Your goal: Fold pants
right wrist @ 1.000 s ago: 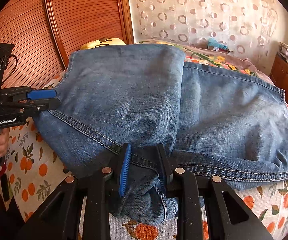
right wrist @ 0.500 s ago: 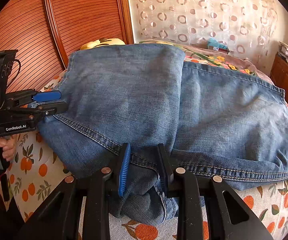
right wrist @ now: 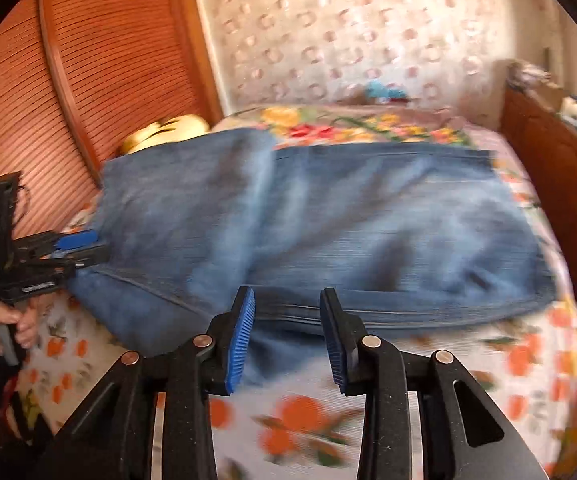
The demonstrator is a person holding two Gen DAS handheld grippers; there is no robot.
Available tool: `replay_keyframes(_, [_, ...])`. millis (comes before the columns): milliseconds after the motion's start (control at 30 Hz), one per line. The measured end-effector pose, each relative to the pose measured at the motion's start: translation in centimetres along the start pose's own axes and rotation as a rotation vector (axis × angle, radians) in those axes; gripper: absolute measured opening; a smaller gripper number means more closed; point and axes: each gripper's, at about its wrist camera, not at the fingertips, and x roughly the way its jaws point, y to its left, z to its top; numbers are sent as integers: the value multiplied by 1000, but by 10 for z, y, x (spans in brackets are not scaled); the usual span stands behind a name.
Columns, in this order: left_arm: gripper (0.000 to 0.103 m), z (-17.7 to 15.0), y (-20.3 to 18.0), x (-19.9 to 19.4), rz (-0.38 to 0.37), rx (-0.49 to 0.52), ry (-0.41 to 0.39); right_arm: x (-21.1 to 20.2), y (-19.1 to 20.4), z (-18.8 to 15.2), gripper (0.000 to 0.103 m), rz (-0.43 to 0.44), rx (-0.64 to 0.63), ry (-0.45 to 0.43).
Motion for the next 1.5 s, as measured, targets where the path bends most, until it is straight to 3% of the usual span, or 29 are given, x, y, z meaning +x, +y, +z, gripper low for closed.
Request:
replay_keyframes(367, [56,0,-2,1,-1,9,3,-24,-97,-23,37,-246,155,41])
replay_keyframes(800, [57,5,-5,-4,15,12,-10,-3,-163,-12,37,-192,376,76])
replay_keyframes(900, [58,13,-11,-13,-32,7,-29,1,-174,-6,37,-192,405,78])
replay_keyframes(1067, [68,26,-22,-23,-29,44,-76,1,-174,-5,37,-202,431,75])
replay_keyframes(1333, [69,25,-29,-19,-34,58,-85,9,-171,1,37,-259,419,65])
replay_keyframes(1367, [69,25,-30,-20,-33,64,-88,11,-169,3,33,-270,403,70])
replay_keyframes(1400, [69,24,-31,-21,-26,69,-98,13,-167,4,18,-280,383,78])
replay_keyframes(1500, [69,23,-32,-27,2,76,-133,15,-160,10,12,-264,338,78])
